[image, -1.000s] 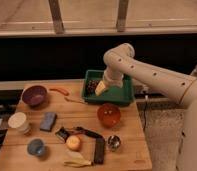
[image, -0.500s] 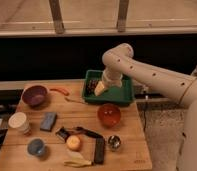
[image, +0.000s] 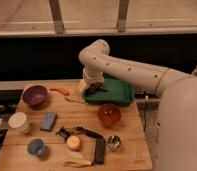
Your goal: Place sponge in plastic cup
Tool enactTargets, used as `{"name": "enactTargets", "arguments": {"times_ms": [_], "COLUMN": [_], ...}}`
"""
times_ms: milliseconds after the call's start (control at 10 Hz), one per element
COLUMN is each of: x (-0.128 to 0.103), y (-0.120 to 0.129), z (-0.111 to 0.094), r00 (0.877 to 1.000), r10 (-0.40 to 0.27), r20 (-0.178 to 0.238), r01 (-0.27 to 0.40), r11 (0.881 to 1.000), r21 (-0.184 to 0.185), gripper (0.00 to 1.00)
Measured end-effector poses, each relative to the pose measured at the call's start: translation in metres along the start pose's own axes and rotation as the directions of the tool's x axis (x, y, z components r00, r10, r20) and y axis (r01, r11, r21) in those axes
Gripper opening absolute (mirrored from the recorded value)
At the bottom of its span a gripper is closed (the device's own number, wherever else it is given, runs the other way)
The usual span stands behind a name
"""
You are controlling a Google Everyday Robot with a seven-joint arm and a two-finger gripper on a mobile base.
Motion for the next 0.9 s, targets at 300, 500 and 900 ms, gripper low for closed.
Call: {"name": "enactTargets", "arguments": {"times_ms": [300, 500, 900], "x": [-0.029, -0.03, -0.028], "y": [0.062, 0.072, 0.072], "z": [0.018, 0.02, 0.021], "r00": [0.997, 0.996, 0.995], "r10": [-0.077, -0.092, -0.098], "r20": [-0.009, -0.009, -0.021], "r01": [0.077, 0.091, 0.096], "r11": [0.997, 0.995, 0.994], "r21": [-0.028, -0.031, -0.052], "gripper": [0.8, 0.8, 0.8]}}
